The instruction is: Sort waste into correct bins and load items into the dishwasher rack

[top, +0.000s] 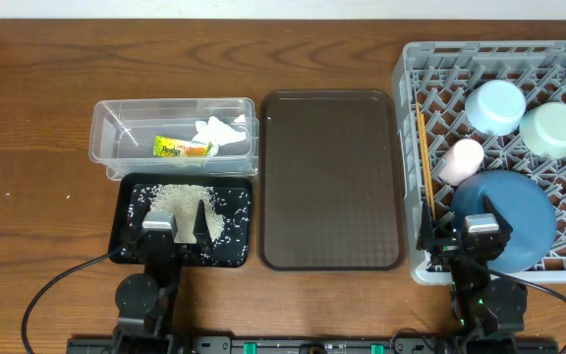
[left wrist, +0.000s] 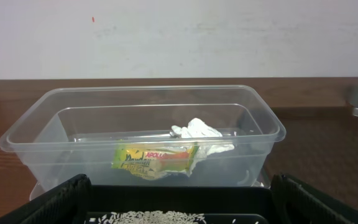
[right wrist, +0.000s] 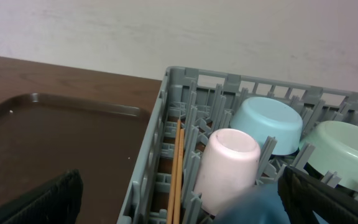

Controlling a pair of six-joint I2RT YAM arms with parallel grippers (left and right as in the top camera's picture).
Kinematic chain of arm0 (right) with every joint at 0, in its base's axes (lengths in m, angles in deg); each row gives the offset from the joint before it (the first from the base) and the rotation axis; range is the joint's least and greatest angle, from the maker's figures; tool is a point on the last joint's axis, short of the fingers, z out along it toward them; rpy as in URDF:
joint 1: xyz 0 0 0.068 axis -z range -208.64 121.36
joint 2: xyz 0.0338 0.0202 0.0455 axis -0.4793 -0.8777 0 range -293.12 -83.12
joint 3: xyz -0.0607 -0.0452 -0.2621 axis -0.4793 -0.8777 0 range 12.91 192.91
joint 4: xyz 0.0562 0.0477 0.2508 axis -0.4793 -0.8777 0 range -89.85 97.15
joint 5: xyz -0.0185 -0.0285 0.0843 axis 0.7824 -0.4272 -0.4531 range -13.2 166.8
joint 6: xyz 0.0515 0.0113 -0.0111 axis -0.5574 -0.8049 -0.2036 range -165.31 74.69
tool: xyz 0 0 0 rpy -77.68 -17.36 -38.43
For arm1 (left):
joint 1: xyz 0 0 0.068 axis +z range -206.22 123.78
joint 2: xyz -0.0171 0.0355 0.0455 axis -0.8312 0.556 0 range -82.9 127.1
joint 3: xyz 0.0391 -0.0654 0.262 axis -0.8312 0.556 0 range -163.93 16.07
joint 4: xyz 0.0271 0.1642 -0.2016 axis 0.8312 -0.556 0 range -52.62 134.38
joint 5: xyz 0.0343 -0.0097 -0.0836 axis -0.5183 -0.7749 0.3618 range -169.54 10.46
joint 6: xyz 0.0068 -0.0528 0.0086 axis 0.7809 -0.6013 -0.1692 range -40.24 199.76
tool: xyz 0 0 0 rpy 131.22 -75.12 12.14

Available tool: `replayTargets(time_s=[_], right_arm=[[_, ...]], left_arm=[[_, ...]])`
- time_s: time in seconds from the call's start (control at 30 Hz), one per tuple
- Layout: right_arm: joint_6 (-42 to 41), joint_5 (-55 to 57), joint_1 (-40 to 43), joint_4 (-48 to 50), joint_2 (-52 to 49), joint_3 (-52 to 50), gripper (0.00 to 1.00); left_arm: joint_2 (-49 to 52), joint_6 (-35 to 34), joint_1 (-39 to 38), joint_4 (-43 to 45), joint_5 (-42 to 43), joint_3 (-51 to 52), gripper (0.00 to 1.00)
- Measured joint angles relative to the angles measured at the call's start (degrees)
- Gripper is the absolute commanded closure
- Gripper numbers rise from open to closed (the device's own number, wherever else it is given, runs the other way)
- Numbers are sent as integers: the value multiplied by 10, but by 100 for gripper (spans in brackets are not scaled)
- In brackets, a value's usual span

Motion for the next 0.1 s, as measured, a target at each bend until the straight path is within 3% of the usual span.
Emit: replayTargets(time_s=[0.1], right_arm=[[0,0,0,0,0,0,1]], left_arm=[[0,0,0,0,0,0,5]])
